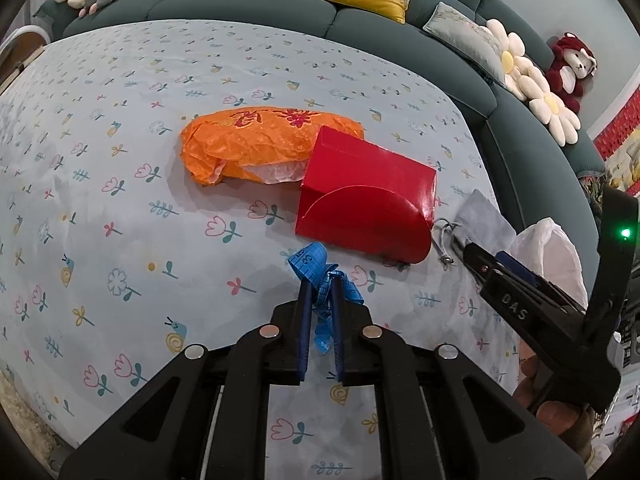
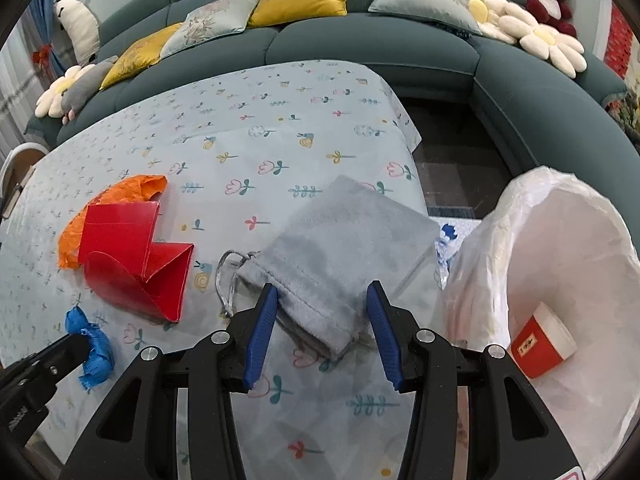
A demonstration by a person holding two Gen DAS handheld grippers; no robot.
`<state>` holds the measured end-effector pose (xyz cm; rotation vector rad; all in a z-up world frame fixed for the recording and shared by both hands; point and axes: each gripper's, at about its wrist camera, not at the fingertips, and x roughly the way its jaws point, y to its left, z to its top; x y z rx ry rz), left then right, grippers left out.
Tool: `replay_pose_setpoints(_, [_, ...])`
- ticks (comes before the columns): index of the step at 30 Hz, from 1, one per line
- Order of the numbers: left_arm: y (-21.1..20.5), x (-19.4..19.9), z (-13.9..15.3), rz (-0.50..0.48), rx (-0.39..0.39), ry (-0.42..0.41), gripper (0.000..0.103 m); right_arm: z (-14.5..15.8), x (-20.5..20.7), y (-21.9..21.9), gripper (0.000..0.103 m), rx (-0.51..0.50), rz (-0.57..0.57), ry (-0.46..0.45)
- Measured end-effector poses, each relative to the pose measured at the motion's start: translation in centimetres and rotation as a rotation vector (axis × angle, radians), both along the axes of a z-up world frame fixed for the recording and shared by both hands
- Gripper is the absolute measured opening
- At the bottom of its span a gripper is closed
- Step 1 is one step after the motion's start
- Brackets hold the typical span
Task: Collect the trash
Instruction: 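Lift the blue glove with the left gripper while the right grasps the grey pouch, then carry the glove in the left gripper and the pouch in the right over the bin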
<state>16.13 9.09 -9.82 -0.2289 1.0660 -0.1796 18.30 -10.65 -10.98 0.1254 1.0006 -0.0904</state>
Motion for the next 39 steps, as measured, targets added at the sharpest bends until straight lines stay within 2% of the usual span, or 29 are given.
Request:
replay_pose_setpoints(4, [-0.5,0.0,0.1,-0.007,-0.004,0.001,0.009,0.0,0.3,0.2,0.021,-0.011,0.028,0.006])
replay_pose_setpoints(7, [-1.2,-0.1,0.5,-0.022,-0.002,-0.007,0.009,0.2,0.2,0.1,0.010,-0.003,0.033,0.007])
replay_pose_setpoints(9, [-1.7,-0.3,0.9,-0.034,0.000,-0.017,0.009,0.4,0.0,-0.1,0.006,0.003,0.029,0.006])
replay_pose_setpoints(27, [-7.8,-2.8,5.7,-0.161,0.004,-0.119,0.009,8.0,-5.9,-3.7,0.005,0.071,-0.052,-0.173])
replay_pose_setpoints(39, [-13.9,-4.7,7.6,-0.280,0.013,-0.167,0.009,10.0,-9.8,-8.9,0.005,0.076,-0.161,-0.230])
